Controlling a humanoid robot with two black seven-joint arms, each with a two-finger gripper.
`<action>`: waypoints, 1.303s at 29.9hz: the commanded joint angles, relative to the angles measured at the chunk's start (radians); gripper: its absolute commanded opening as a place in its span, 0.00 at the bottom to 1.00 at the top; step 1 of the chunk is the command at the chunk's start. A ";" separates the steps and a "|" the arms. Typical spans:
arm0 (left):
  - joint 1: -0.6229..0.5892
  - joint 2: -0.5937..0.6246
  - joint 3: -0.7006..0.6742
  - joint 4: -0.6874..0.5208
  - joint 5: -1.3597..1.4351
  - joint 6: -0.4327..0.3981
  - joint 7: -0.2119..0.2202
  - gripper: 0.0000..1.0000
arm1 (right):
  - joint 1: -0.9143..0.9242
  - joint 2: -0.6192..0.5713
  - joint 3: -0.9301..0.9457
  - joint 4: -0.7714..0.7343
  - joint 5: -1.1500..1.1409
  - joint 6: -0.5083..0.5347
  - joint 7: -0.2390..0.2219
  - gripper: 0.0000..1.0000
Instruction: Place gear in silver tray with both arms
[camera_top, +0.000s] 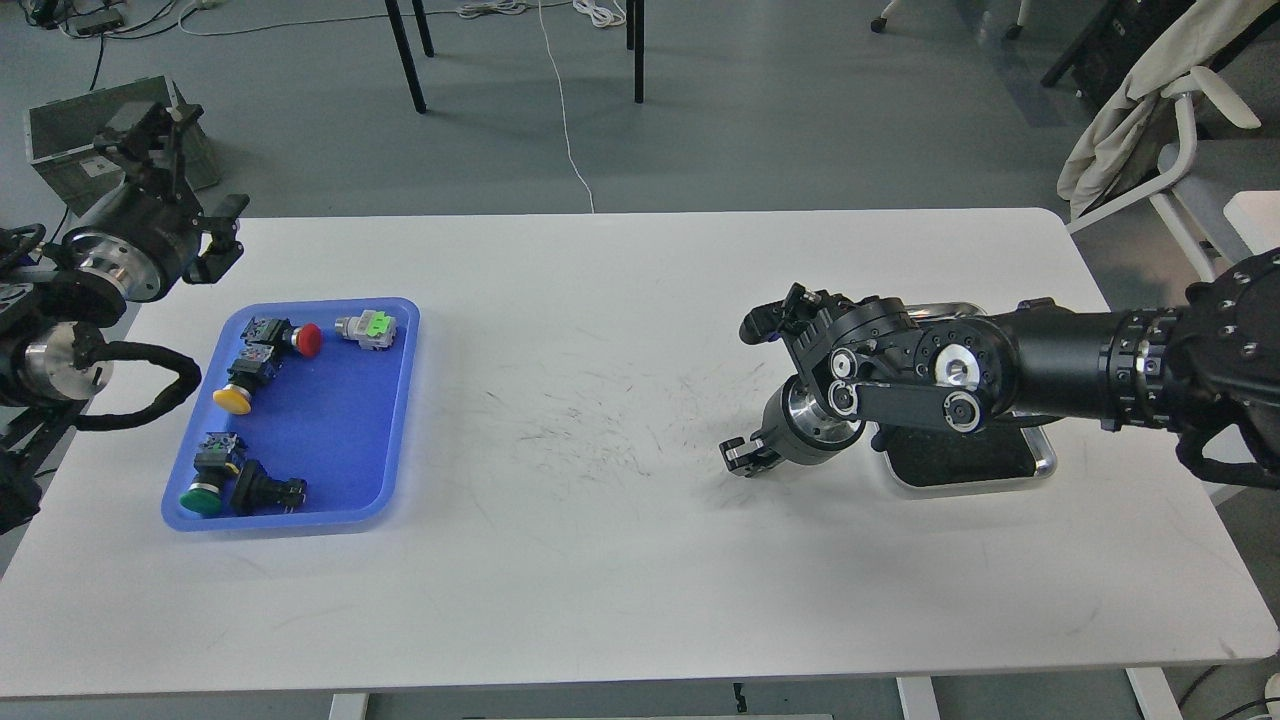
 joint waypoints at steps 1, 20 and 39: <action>0.000 -0.001 0.000 0.000 0.000 0.001 0.001 0.97 | 0.008 -0.005 0.003 0.002 0.002 0.000 0.002 0.02; -0.001 0.000 -0.002 0.000 0.005 0.001 0.002 0.97 | 0.150 -0.234 0.088 0.029 -0.018 0.000 0.019 0.02; -0.001 -0.012 0.005 0.000 0.006 0.020 0.002 0.97 | -0.246 -0.721 0.279 0.247 -0.377 -0.309 0.262 0.02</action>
